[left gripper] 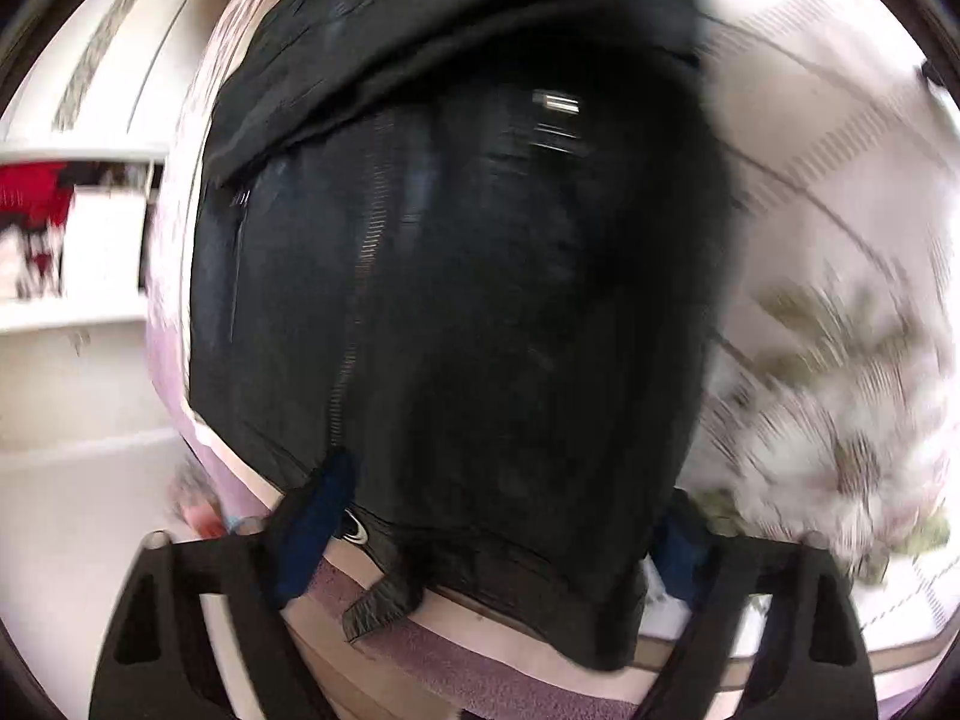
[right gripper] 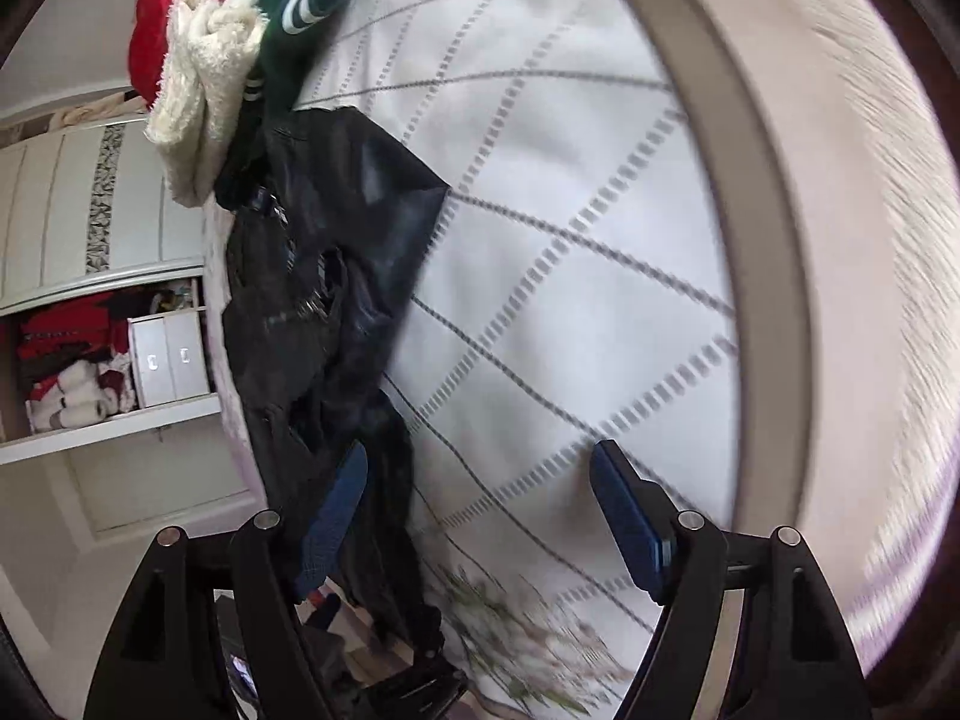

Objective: Fold large clothes

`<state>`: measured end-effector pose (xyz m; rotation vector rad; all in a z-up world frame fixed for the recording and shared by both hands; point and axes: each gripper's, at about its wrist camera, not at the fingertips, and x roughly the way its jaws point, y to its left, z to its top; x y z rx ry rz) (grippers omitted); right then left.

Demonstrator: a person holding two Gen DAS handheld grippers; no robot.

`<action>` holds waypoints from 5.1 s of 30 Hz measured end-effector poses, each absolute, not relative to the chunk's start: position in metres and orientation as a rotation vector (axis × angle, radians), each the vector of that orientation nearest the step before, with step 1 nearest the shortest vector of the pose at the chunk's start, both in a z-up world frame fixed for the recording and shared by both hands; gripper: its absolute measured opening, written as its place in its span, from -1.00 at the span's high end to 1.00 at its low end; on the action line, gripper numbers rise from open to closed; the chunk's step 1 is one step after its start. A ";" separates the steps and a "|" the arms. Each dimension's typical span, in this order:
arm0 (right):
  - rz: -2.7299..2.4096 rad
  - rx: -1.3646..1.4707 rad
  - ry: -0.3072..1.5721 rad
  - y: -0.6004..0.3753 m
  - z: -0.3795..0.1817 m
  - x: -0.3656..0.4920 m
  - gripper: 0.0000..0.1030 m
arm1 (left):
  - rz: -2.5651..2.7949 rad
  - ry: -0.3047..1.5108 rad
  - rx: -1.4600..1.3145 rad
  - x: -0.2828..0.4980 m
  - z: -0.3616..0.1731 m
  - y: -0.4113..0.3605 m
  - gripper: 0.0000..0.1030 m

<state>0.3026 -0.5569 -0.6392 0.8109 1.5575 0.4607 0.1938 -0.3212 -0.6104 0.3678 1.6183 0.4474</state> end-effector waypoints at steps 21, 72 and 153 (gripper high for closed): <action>0.440 0.833 1.533 -0.415 -0.574 0.376 0.52 | 0.318 1.527 0.080 0.199 -0.527 -0.261 0.89; 0.327 0.084 1.666 0.017 -0.558 0.424 0.04 | 0.184 1.502 -0.488 0.225 -0.562 0.103 -0.26; 0.222 0.543 1.732 -0.177 -0.556 0.128 0.60 | 0.068 1.502 -0.531 0.108 -0.560 0.123 0.76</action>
